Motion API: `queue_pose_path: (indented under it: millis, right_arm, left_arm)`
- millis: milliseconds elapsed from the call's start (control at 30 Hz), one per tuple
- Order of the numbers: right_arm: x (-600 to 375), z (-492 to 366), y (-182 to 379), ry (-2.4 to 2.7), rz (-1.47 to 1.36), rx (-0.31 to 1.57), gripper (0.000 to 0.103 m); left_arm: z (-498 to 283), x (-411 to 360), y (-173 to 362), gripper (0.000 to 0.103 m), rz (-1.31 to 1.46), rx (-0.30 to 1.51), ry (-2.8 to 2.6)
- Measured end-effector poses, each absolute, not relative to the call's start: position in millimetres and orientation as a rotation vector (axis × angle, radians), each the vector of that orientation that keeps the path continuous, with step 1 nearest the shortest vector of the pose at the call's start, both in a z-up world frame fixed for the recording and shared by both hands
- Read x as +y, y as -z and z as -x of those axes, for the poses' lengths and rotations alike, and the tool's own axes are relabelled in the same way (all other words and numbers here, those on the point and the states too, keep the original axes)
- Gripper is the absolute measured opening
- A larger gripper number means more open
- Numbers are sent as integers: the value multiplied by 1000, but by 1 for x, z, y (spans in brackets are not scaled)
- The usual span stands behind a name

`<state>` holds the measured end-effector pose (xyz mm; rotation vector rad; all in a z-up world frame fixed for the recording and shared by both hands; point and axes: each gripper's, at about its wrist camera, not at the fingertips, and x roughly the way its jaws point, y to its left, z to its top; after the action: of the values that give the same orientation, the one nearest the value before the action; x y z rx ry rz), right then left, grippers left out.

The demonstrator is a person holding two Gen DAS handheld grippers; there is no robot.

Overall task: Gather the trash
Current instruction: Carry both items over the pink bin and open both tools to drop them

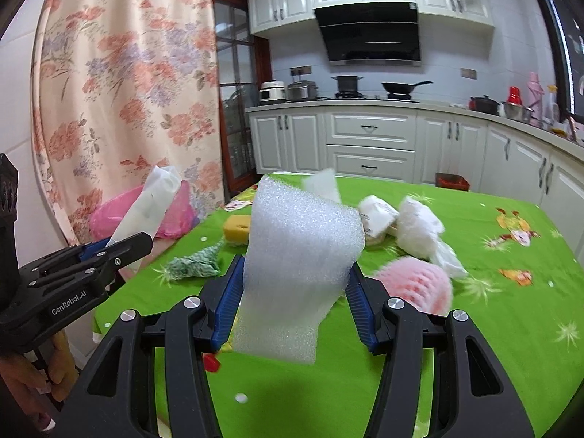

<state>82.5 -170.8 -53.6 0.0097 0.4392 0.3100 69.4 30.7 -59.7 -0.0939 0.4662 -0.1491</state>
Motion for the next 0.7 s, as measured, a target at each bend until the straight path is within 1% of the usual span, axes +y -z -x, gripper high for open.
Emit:
queue_pose_path:
  millis: [533,700]
  right_arm:
    - [-63,-129,35,-527,95,456,52]
    - [-23,-153,26,-594,101,466,52]
  left_arm:
    - [-73,134,38,32,115,418,-35]
    - [-92,173,30,32,96,418,-110]
